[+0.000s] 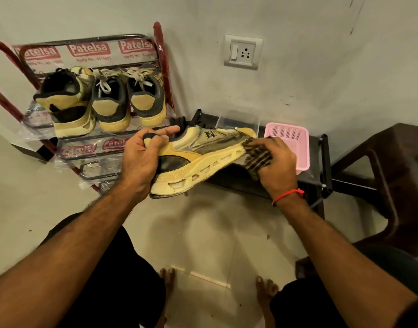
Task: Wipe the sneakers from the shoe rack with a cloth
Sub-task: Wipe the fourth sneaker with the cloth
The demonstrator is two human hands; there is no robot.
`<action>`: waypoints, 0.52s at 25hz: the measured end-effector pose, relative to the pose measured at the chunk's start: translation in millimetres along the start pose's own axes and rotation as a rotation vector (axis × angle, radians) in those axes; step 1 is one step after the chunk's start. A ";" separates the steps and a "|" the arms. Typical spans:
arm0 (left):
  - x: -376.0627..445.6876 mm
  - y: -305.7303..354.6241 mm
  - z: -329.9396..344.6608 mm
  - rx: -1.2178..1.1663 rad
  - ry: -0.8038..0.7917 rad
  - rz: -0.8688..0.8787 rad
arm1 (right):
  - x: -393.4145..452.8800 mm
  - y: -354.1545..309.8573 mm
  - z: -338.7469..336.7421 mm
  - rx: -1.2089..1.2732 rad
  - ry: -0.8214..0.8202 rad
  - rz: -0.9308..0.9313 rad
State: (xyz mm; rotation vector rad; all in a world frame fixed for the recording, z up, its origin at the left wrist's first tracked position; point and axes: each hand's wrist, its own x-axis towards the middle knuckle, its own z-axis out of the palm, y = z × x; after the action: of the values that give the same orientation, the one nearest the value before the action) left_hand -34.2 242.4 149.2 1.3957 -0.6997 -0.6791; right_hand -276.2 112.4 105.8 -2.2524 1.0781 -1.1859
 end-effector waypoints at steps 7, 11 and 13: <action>5.3 8.3 -10.1 -0.050 0.129 -0.004 | -59.4 -95.2 32.9 0.185 -0.289 -0.550; 1.7 7.4 -8.2 0.067 0.077 0.070 | -32.5 -91.4 11.8 0.243 -0.198 -0.435; -3.7 6.9 -1.4 0.112 0.005 0.079 | -22.9 -83.1 3.4 0.283 -0.132 -0.294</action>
State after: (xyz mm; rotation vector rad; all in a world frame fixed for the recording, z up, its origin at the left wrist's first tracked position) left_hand -35.3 246.6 155.8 1.4630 -0.7947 -0.5811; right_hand -243.7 182.9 143.5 -2.2738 0.5041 -1.1931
